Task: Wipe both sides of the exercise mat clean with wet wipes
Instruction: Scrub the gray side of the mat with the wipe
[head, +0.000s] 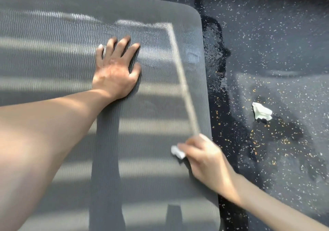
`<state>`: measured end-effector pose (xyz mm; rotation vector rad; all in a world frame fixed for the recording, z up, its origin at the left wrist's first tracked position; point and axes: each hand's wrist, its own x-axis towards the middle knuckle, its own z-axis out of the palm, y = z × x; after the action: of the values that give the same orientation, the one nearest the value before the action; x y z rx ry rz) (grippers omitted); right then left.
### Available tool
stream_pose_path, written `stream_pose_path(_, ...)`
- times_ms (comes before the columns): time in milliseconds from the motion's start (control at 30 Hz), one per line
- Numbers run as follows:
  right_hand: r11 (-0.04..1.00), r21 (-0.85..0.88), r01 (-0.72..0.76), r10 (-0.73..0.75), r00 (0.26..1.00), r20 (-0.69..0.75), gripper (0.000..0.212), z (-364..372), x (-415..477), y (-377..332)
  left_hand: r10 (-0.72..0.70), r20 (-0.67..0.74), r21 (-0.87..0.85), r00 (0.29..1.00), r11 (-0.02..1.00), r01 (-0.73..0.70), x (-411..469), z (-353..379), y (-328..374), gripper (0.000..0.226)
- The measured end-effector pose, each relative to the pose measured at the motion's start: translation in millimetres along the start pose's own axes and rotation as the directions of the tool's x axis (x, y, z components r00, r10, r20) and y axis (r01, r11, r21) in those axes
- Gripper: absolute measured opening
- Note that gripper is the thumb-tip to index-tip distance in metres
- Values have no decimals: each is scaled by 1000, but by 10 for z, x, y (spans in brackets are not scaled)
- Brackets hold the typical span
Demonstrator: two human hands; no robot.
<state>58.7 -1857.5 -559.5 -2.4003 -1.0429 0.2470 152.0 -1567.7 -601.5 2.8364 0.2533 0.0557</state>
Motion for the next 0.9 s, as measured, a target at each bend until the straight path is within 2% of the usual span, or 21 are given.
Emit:
stream_pose_path(100,997,-38,-61,55,988,-144,17,24,244,107,1,0,-2,1000,1000,-1,2,-11,0,51)
stream_pose_path(167,995,-31,-94,90,991,-100,29,89,-27,-17,11,6,15,1000,1000,-12,-19,-10,10,50)
stream_pose_path(233,998,3,-55,55,998,7,40,140,-512,-236,14,22,60,1000,998,-15,-26,-4,27,50)
stream_pose_path(333,1000,5,12,-12,999,47,31,135,-694,-287,-44,67,116,997,993,36,-101,18,118,53)
stream_pose_path(400,999,-6,-44,44,999,-24,20,107,-427,-177,-75,117,146,990,988,57,-315,74,231,56)
stream_pose_path(467,992,-42,-120,113,985,-134,13,138,-191,-105,-6,97,154,995,988,-9,-700,139,334,60)
stream_pose_path(533,991,-32,-127,120,978,-169,18,227,-279,-199,36,88,134,995,990,-47,-1175,157,422,64)
stream_pose_path(633,995,-1,-95,95,995,-40,35,354,-826,-513,40,94,137,995,989,-53,-1929,196,588,61)
stream_pose_path(700,999,45,-25,21,996,85,33,382,-1080,-644,68,102,138,992,987,-82,-2408,207,740,60)
stream_pose_path(767,998,57,-31,24,993,113,27,351,-1007,-597,99,126,158,987,980,-119,-2707,197,828,59)
stream_pose_path(900,981,-35,-190,184,975,-123,15,298,-737,-455,79,125,138,989,986,-96,-2784,165,835,57)
